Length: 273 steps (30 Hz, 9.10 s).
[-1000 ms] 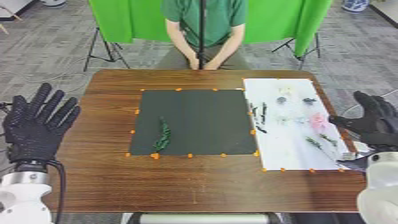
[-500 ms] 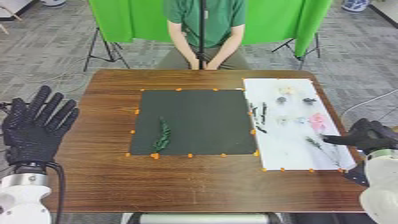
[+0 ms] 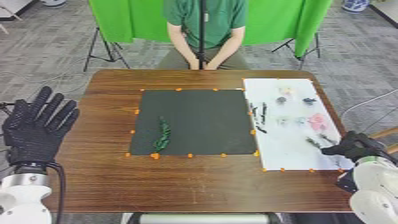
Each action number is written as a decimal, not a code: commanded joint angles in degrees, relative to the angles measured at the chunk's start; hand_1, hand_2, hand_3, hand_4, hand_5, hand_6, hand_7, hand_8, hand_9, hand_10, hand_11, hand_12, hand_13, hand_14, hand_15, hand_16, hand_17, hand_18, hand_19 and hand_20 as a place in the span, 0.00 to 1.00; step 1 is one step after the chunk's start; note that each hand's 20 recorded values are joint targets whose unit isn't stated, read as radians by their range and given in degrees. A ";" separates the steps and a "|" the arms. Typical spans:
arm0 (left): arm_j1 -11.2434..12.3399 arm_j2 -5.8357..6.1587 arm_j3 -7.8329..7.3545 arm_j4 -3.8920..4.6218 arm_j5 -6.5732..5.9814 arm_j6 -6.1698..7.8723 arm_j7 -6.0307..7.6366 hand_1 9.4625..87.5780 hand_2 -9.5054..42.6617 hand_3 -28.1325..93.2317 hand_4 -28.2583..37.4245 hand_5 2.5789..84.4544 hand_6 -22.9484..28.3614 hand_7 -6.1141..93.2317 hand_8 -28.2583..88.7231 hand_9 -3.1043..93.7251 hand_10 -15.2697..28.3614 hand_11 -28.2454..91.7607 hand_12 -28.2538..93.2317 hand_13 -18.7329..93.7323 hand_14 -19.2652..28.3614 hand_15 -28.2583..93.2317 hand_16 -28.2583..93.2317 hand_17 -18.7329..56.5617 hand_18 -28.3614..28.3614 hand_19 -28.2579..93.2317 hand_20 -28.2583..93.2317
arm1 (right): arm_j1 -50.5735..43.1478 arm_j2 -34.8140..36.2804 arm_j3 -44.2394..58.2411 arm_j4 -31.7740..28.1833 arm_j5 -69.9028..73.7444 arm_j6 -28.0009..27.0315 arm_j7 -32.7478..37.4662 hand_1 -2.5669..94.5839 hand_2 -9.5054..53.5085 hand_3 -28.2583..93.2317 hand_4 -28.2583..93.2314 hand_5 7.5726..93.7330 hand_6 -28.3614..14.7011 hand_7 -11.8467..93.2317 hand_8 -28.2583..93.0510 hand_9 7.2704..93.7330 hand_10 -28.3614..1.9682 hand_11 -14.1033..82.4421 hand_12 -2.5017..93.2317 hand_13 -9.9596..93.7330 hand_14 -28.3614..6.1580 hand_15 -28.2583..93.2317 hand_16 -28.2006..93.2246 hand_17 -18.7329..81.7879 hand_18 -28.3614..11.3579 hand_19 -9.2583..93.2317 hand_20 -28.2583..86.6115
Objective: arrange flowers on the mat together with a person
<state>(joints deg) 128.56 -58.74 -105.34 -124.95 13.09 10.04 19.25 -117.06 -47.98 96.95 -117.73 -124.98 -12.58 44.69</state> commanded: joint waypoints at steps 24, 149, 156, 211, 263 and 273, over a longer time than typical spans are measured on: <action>0.71 -0.40 1.17 0.29 -1.66 0.03 -0.08 0.21 0.44 0.80 0.00 0.42 0.59 0.17 0.17 0.35 0.68 0.38 0.31 0.40 0.77 0.61 0.21 0.15 0.79 0.54 0.40 | 9.31 1.38 -18.23 -6.48 -4.82 23.01 -1.83 0.59 0.05 0.76 0.00 0.72 0.67 0.54 0.32 0.80 0.62 0.62 0.55 0.75 0.53 0.82 0.63 0.60 0.22 0.97 0.67; -1.83 1.52 3.89 1.88 -0.94 -0.85 -0.24 0.21 0.43 0.80 0.00 0.42 0.60 0.17 0.17 0.35 0.68 0.37 0.31 0.39 0.71 0.48 0.19 0.17 0.76 0.50 0.37 | 20.30 -11.76 -28.04 1.26 35.10 35.81 -29.17 0.28 0.40 0.86 0.08 0.58 0.49 0.33 0.15 0.63 0.30 0.51 0.31 0.61 0.32 0.74 0.48 0.49 0.19 0.85 0.53; -1.51 1.52 2.74 1.46 -0.30 -2.00 0.15 0.20 0.44 0.80 0.00 0.47 0.62 0.19 0.17 0.35 0.68 0.37 0.31 0.38 0.69 0.44 0.19 0.18 0.75 0.48 0.35 | 12.64 -11.56 -12.20 -2.16 63.03 28.59 -41.23 0.22 0.37 0.85 0.06 0.44 0.48 0.28 0.15 0.50 0.27 0.37 0.26 0.50 0.32 0.64 0.40 0.39 0.23 0.66 0.44; -0.30 1.76 0.47 1.04 -2.75 -0.47 2.68 0.20 0.43 0.79 0.00 0.46 0.57 0.16 0.16 0.39 0.63 0.35 0.29 0.38 0.70 0.42 0.19 0.20 0.72 0.44 0.33 | -2.67 -7.35 8.50 -5.39 79.63 15.39 -51.21 0.15 0.21 0.82 0.03 0.44 0.57 0.29 0.16 0.39 0.34 0.19 0.23 0.39 0.38 0.30 0.44 0.22 0.30 0.33 0.29; 0.01 0.62 4.05 1.07 -2.30 -0.56 0.50 0.20 0.42 0.79 0.00 0.46 0.58 0.16 0.17 0.38 0.65 0.36 0.29 0.38 0.69 0.42 0.19 0.19 0.72 0.44 0.33 | 1.49 -2.58 0.92 -3.52 1.58 19.44 -36.03 0.37 0.00 0.86 0.01 0.27 0.54 0.23 0.18 0.29 0.38 0.17 0.24 0.37 0.45 0.32 0.45 0.34 0.37 0.44 0.39; -1.95 1.47 6.04 1.72 -2.53 -0.98 -0.55 0.20 0.42 0.79 0.00 0.46 0.58 0.17 0.17 0.38 0.65 0.36 0.29 0.38 0.69 0.42 0.19 0.19 0.72 0.44 0.33 | 10.60 6.27 -7.95 3.90 -9.05 15.19 -33.60 0.48 0.00 0.88 0.00 0.33 0.64 0.34 0.13 0.34 0.53 0.23 0.23 0.42 0.60 0.37 0.44 0.40 0.51 0.45 0.41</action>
<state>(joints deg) 126.55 -57.63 -100.29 -123.80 10.89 9.58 20.13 -112.76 -48.39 93.79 -119.29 -130.08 4.36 8.59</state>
